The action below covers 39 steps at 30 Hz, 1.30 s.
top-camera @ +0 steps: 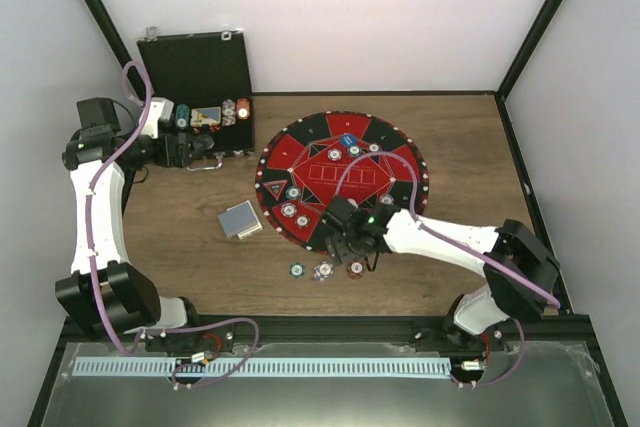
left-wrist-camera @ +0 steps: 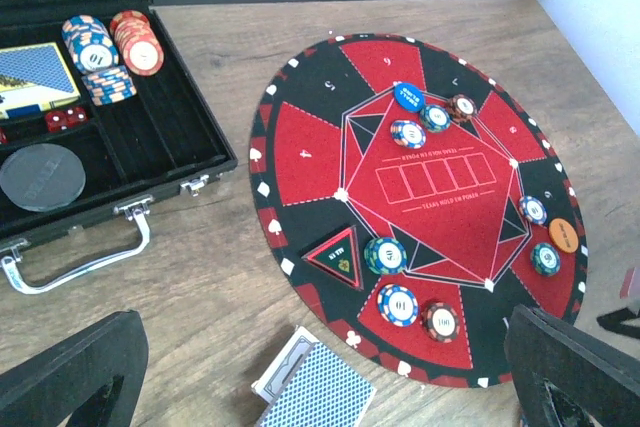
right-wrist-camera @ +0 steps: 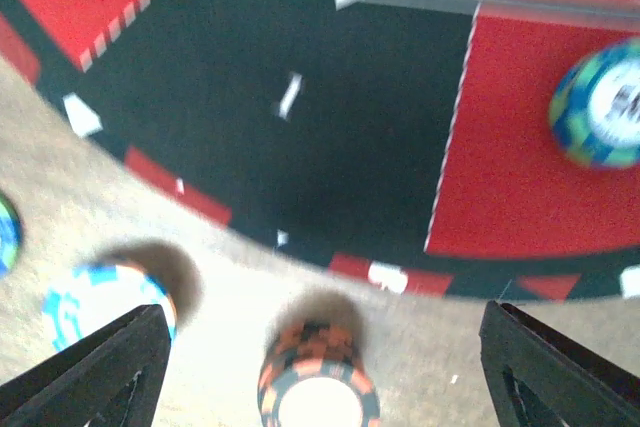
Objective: Distribute texas hold em gaming equipment
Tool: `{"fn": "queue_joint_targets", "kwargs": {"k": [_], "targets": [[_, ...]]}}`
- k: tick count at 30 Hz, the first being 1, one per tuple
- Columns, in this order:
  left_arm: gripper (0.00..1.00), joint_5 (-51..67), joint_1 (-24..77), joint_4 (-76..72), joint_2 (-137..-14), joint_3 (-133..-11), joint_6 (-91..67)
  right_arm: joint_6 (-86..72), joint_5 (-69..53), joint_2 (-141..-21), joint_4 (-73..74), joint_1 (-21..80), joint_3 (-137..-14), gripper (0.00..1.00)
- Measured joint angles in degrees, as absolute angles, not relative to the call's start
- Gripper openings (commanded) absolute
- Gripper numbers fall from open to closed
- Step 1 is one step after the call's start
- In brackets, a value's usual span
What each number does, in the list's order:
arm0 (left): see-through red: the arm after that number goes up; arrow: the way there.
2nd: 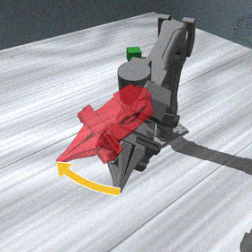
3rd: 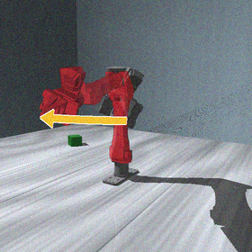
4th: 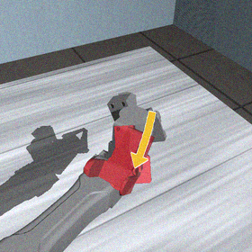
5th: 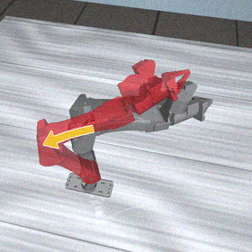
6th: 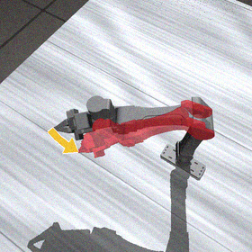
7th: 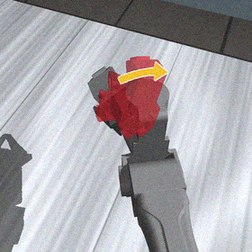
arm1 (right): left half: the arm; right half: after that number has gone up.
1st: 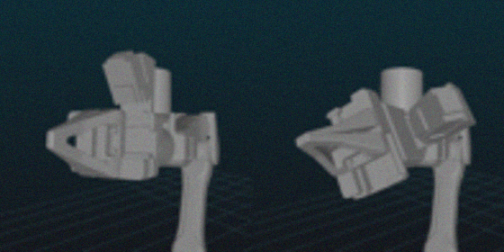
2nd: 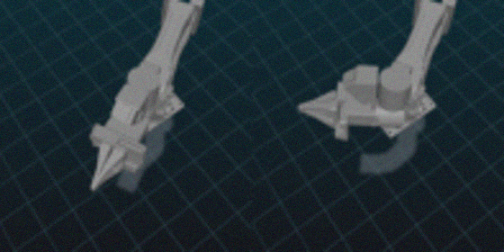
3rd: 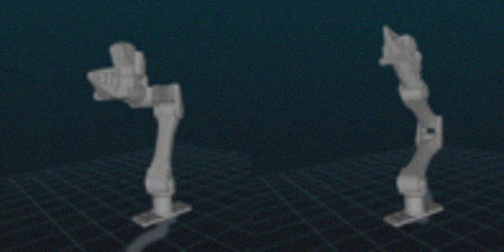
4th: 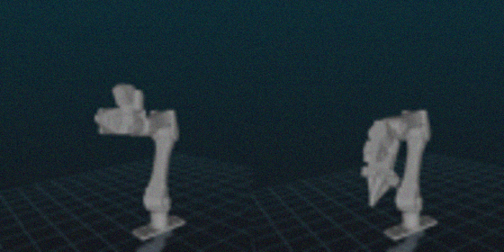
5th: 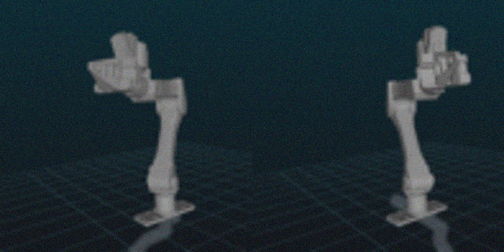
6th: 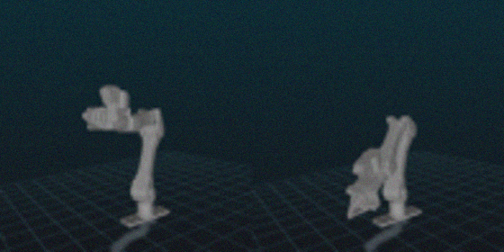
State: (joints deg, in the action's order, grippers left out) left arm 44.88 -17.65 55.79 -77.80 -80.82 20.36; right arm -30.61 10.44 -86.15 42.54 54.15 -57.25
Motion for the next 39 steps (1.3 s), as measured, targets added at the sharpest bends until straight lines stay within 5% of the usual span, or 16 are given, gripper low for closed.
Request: {"fn": "queue_joint_targets", "kwargs": {"k": [10, 39], "targets": [[1.00, 44.86, -17.65, 55.83, -77.58, -80.03, 20.36, -38.57, 8.62, -85.34, 42.22, 62.02, -48.34, 0.77], [1.00, 44.64, -17.65, 55.88, -76.97, -80.03, 20.38, -39.92, 10.52, -87.26, 40.53, 62.15, -47.62, 0.34]]}}
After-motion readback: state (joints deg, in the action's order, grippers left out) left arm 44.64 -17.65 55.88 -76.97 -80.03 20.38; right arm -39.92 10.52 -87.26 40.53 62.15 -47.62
